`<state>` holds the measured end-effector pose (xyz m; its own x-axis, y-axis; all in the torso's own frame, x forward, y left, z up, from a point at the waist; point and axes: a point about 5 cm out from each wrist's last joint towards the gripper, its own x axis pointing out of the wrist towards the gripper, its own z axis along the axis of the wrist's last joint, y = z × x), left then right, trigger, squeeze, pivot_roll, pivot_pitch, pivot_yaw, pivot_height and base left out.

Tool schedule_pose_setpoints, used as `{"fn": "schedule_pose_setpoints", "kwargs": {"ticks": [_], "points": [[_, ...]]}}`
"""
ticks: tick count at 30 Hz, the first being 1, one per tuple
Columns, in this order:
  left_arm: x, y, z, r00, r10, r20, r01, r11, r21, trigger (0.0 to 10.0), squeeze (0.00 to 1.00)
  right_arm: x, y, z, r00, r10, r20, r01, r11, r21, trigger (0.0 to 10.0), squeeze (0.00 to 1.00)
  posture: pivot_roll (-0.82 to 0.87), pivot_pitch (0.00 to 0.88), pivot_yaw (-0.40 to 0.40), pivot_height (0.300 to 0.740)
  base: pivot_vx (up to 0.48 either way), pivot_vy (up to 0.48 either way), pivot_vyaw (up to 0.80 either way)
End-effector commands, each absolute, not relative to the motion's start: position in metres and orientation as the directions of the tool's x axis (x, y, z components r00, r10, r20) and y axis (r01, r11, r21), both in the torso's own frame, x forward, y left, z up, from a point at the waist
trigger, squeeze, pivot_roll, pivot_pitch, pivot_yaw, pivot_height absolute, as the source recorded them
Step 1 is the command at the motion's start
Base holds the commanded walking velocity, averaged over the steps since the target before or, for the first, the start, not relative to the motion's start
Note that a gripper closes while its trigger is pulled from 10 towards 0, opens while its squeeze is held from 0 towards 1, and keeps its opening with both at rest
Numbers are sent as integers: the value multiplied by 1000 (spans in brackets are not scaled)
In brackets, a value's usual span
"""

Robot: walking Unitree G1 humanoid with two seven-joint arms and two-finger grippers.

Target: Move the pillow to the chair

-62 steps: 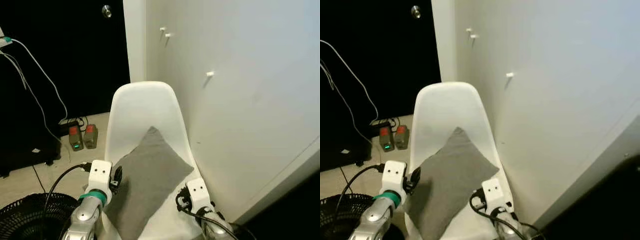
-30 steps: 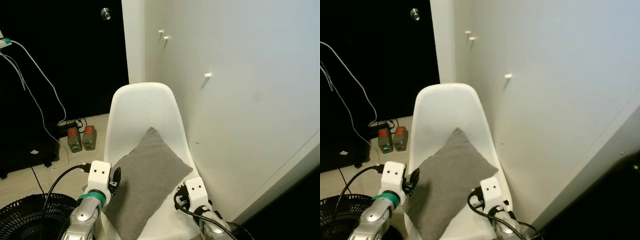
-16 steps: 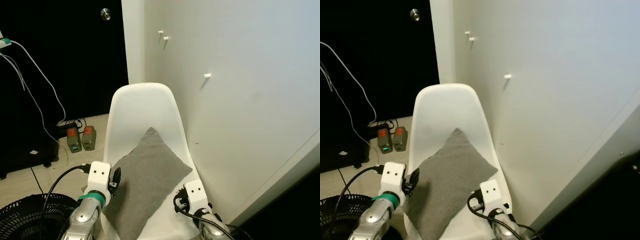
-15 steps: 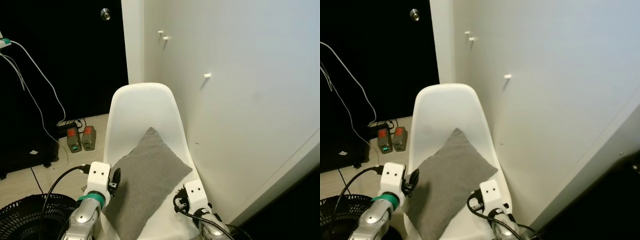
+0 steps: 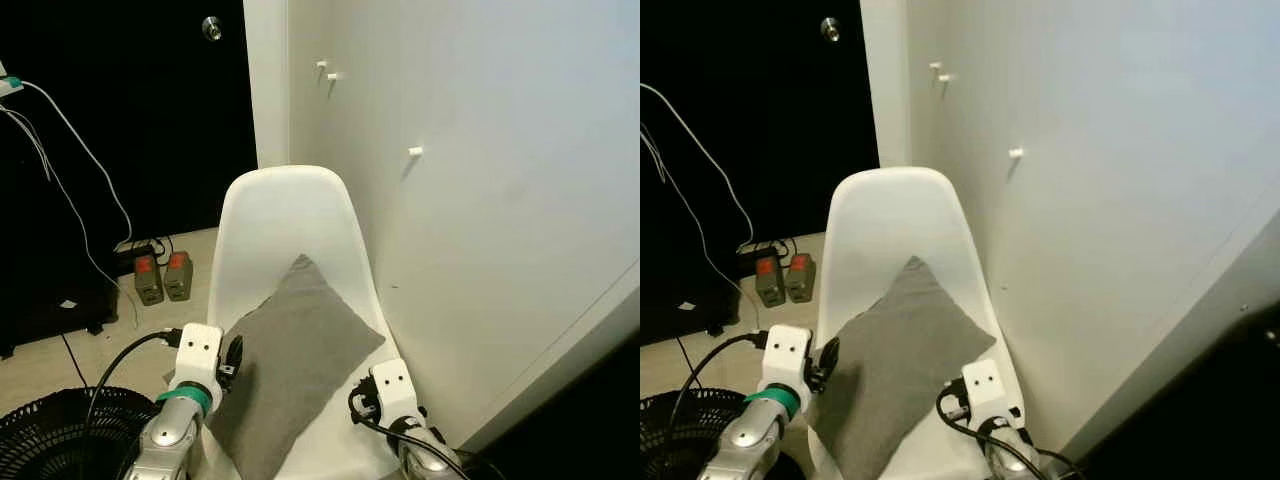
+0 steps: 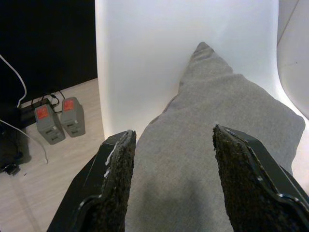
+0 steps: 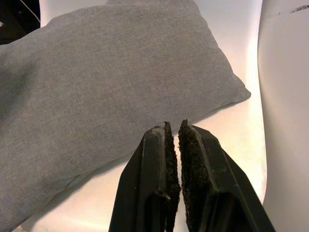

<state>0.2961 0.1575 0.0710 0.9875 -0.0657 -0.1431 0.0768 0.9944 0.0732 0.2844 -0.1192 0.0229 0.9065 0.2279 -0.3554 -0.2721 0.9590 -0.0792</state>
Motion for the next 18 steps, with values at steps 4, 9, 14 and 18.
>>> {"fn": "schedule_pose_setpoints", "kwargs": {"ticks": [4,9,14,18], "points": [[292,161,64,984,-56,-169,70,994,79,10000,0,281,-120,17,897,219,-385,-265,962,-71,10000,0,-89,67,69,740,0,0,0],[293,161,65,985,-51,-166,65,995,79,10000,0,282,-119,17,896,220,-386,-267,961,-72,10000,0,-86,68,63,740,0,0,0],[293,161,65,985,-51,-166,65,995,78,10000,0,282,-119,17,896,220,-385,-266,961,-71,10000,0,-86,70,62,740,0,0,0],[292,160,64,984,-51,-168,64,995,77,10000,0,282,-119,17,896,220,-386,-265,962,-67,10000,0,-86,68,63,740,0,0,0]]}}
